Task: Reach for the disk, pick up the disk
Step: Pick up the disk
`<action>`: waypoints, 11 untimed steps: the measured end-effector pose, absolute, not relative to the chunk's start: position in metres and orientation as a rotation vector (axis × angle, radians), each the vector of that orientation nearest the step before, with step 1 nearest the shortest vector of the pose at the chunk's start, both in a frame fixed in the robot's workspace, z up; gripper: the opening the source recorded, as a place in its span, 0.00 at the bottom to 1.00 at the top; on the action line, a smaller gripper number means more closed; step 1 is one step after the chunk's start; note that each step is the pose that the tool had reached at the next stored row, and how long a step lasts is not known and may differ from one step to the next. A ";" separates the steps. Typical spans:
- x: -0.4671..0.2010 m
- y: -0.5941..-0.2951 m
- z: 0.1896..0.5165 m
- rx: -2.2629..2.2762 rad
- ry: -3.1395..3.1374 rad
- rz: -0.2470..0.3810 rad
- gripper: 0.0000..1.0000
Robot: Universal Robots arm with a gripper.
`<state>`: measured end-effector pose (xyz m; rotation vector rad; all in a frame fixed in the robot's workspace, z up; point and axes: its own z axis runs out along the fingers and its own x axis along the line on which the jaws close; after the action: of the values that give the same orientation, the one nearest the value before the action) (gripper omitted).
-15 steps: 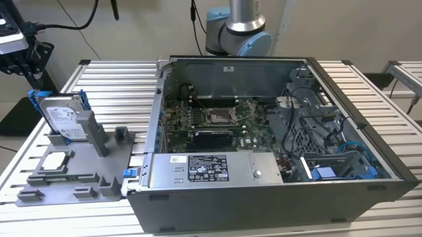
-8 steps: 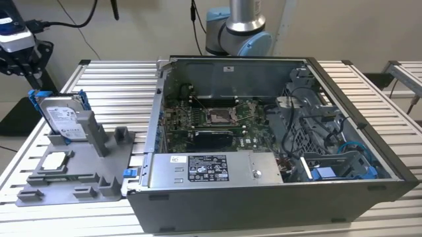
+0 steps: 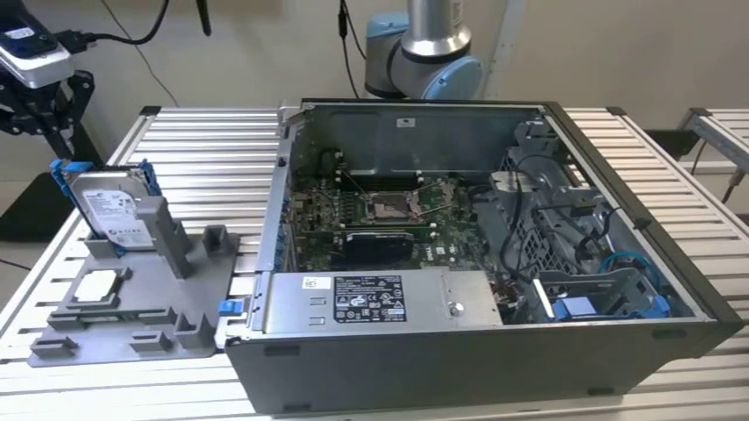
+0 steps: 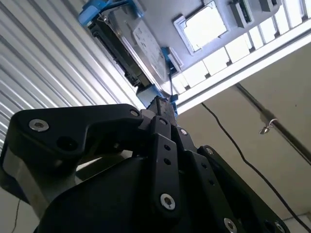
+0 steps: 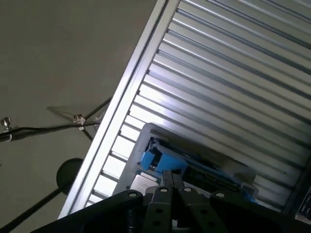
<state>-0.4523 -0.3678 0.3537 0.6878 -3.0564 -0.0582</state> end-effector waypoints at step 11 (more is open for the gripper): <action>-0.452 -0.368 0.354 0.990 -2.968 -0.057 0.00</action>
<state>-0.4523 -0.3679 0.3539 0.9902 -2.9683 -0.0566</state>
